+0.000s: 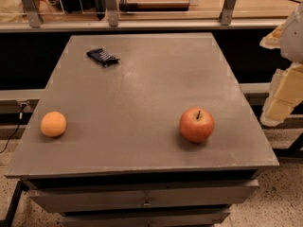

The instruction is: Move apple near orange

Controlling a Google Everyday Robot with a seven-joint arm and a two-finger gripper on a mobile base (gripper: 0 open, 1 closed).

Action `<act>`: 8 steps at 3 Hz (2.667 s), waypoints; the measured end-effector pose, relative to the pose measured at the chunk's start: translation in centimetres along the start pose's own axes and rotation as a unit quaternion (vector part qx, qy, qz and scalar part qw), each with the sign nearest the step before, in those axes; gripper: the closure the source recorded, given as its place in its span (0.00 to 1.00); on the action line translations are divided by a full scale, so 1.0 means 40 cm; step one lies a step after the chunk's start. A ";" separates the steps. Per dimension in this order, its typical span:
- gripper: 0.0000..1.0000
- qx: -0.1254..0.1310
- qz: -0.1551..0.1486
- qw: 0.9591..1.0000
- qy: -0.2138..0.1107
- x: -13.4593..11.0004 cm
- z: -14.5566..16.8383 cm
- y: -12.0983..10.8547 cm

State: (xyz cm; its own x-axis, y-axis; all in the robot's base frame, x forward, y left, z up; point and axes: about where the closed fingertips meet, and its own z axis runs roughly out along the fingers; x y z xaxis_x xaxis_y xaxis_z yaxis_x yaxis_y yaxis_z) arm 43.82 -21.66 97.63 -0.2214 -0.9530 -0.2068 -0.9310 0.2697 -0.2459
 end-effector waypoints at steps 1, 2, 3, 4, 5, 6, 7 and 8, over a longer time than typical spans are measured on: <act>0.00 0.001 -0.001 1.000 0.000 -0.002 0.000 0.000; 0.00 -0.033 -0.016 0.999 -0.021 -0.049 0.062 0.010; 0.00 -0.086 -0.031 0.995 -0.049 -0.102 0.159 0.046; 0.00 -0.128 -0.049 0.987 -0.079 -0.153 0.228 0.092; 0.00 -0.154 -0.069 0.980 -0.105 -0.196 0.270 0.126; 0.00 -0.167 -0.087 0.976 -0.113 -0.215 0.308 0.162; 0.00 -0.167 -0.087 0.976 -0.113 -0.215 0.309 0.162; 0.23 -0.166 -0.088 0.976 -0.113 -0.218 0.308 0.164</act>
Offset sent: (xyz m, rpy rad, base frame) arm 0.0161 0.0504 -0.0508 0.1019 0.1343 0.1259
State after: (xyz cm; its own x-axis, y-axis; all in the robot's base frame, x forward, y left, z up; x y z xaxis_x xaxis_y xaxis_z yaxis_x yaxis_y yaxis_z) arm 43.23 -9.88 86.14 -0.0147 -0.9157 -0.4015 -0.9998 0.0088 0.0164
